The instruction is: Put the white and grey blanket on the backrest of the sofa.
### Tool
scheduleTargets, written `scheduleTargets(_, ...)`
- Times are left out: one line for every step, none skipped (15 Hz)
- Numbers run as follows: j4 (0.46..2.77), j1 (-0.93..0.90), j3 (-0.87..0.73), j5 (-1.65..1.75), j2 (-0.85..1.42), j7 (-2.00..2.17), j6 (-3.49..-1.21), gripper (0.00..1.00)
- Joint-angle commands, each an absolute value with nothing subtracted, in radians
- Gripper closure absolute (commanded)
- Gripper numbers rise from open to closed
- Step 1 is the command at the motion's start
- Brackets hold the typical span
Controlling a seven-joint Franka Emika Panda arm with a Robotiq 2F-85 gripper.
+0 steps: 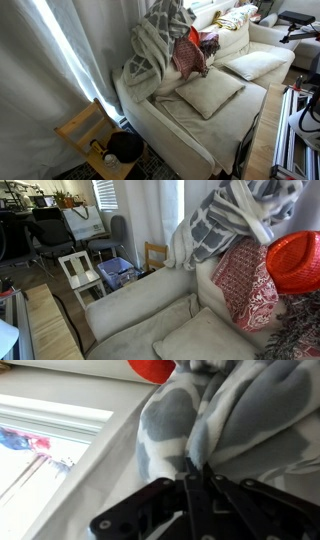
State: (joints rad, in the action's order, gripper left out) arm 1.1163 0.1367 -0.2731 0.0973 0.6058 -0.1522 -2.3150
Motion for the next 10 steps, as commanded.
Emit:
scheduleTargets(1.024, 0.186, -0.353, 0.144, 0.666, -0.136, -2.311, 0.98)
scheduleTargets(1.016, 0.196, -0.368, 0.141, 0.682, -0.141, -2.302, 0.98)
scheduleTargets(0.996, 0.242, -0.325, 0.167, 0.696, -0.125, -2.286, 0.98)
scheduleTargets(0.984, 0.260, -0.327, 0.169, 0.719, -0.130, -2.291, 0.98)
scheduleTargets(0.968, 0.276, -0.328, 0.174, 0.743, -0.123, -2.293, 0.98)
scheduleTargets(0.951, 0.293, -0.330, 0.176, 0.771, -0.114, -2.307, 0.98)
scheduleTargets(0.927, 0.309, -0.337, 0.178, 0.803, -0.096, -2.316, 0.98)
scheduleTargets(0.903, 0.328, -0.339, 0.177, 0.838, -0.081, -2.336, 0.98)
scheduleTargets(0.876, 0.345, -0.336, 0.166, 0.870, -0.060, -2.341, 0.98)
scheduleTargets(0.851, 0.360, -0.333, 0.162, 0.905, -0.045, -2.365, 0.93)
